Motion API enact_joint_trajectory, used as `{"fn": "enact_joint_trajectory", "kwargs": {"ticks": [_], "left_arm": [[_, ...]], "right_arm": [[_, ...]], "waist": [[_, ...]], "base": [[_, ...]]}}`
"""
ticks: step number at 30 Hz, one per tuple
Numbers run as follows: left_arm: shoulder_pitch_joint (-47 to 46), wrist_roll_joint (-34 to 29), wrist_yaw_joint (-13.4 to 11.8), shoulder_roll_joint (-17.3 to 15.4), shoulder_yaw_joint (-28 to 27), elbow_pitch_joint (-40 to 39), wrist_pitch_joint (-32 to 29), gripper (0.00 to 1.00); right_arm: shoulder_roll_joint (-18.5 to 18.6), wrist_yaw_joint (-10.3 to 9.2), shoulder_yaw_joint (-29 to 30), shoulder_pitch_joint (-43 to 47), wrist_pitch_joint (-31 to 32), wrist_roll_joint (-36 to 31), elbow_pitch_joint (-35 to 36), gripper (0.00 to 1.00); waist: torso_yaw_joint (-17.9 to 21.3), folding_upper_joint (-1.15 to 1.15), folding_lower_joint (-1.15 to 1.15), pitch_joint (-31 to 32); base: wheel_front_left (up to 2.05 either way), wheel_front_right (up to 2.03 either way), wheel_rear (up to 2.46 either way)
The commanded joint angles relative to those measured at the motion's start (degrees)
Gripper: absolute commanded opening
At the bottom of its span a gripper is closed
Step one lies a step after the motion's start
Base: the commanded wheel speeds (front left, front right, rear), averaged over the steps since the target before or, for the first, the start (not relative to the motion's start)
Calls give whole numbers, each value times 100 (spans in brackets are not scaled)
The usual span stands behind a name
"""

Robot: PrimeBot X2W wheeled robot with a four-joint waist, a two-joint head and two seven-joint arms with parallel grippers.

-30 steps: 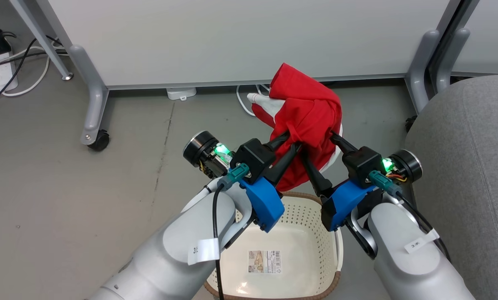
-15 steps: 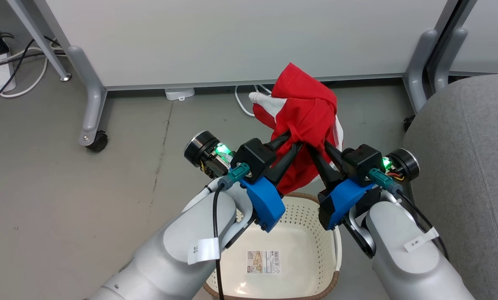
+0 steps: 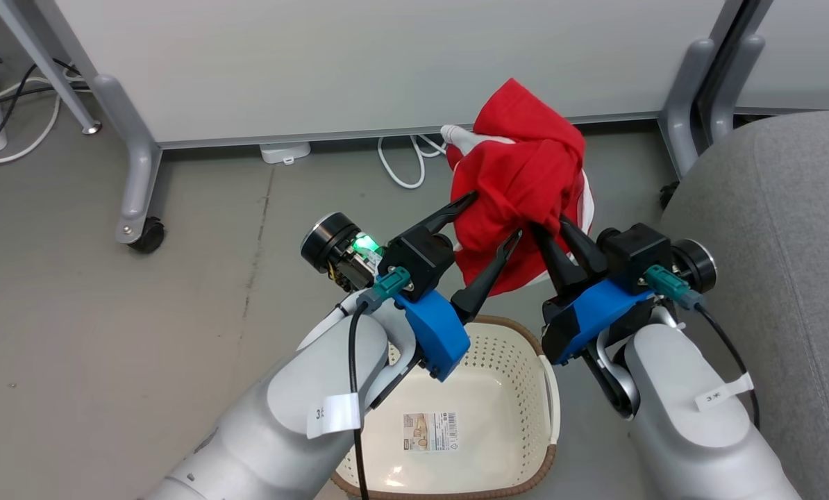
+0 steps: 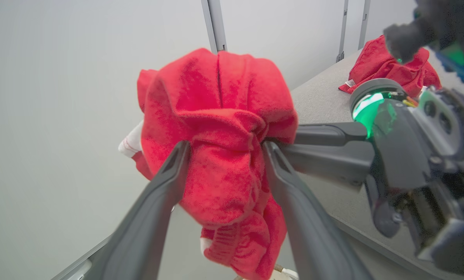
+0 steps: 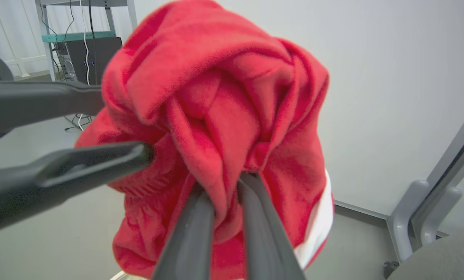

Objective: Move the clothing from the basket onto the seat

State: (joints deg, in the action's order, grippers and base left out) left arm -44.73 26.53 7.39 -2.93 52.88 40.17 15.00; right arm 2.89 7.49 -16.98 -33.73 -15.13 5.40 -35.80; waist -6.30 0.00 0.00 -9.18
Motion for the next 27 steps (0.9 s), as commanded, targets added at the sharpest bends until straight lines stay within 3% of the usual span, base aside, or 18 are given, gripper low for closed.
{"fn": "enact_joint_trajectory", "kwargs": {"ticks": [1, 10, 27], "left_arm": [[52, -53, -11, 7, -41, -8, 27, 100], [189, -243, -26, -107, -237, -120, 27, 100], [564, -561, 3, -262, -364, -576, 22, 100]], "right_arm": [[0, 1, 82, 67, -2, 60, 70, 0], [0, 1, 542, 127, -2, -29, 298, 0], [-1, 1, 1321, 430, -3, 48, 1061, 0]], "waist": [[57, 0, 0, -33], [549, 0, 0, -258], [2114, 0, 0, -620]], "base": [[0, 0, 0], [0, 0, 0], [0, 0, 0]]}}
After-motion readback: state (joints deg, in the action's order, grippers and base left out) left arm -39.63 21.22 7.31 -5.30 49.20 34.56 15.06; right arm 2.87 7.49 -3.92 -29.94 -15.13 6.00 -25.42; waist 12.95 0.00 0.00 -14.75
